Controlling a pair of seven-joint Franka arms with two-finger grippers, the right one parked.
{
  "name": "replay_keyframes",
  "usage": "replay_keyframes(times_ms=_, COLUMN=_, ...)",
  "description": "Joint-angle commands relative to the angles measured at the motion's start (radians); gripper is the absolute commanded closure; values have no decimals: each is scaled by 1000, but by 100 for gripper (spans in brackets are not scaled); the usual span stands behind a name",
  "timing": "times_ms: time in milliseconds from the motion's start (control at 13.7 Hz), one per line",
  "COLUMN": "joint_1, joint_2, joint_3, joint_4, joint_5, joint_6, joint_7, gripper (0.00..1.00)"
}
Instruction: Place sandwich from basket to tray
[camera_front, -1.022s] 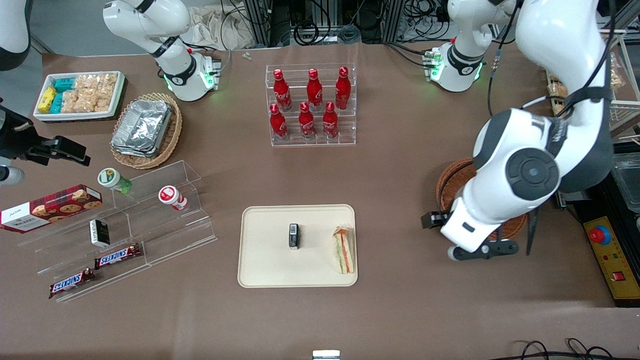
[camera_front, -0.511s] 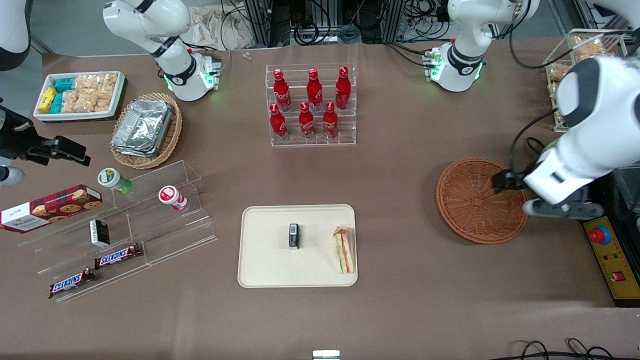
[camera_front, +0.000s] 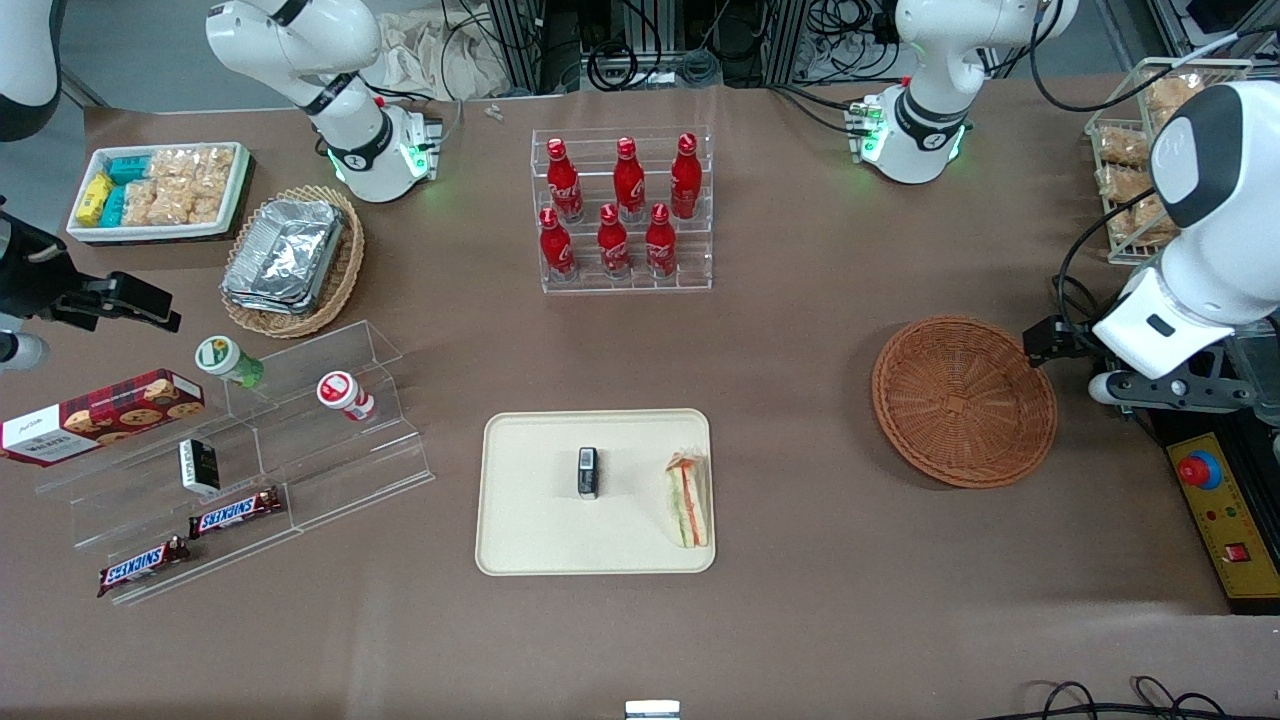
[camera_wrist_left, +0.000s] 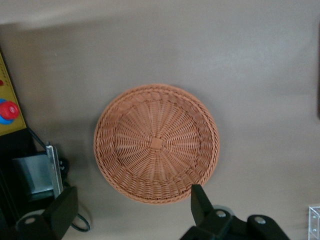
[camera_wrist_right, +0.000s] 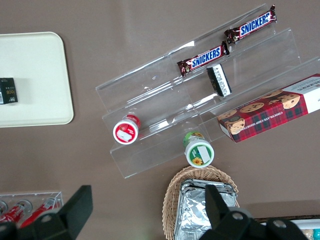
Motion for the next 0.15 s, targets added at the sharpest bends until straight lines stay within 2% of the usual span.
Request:
replay_keyframes(times_ms=0, joint_1=-1, joint_2=96, joint_3=-3, joint_4=173, joint_5=19, joint_6=-95, joint_7=22, gripper=0)
replay_keyframes(times_ms=73, joint_1=-1, joint_2=102, joint_3=-3, joint_4=181, joint_5=19, joint_6=-107, joint_7=24, gripper=0)
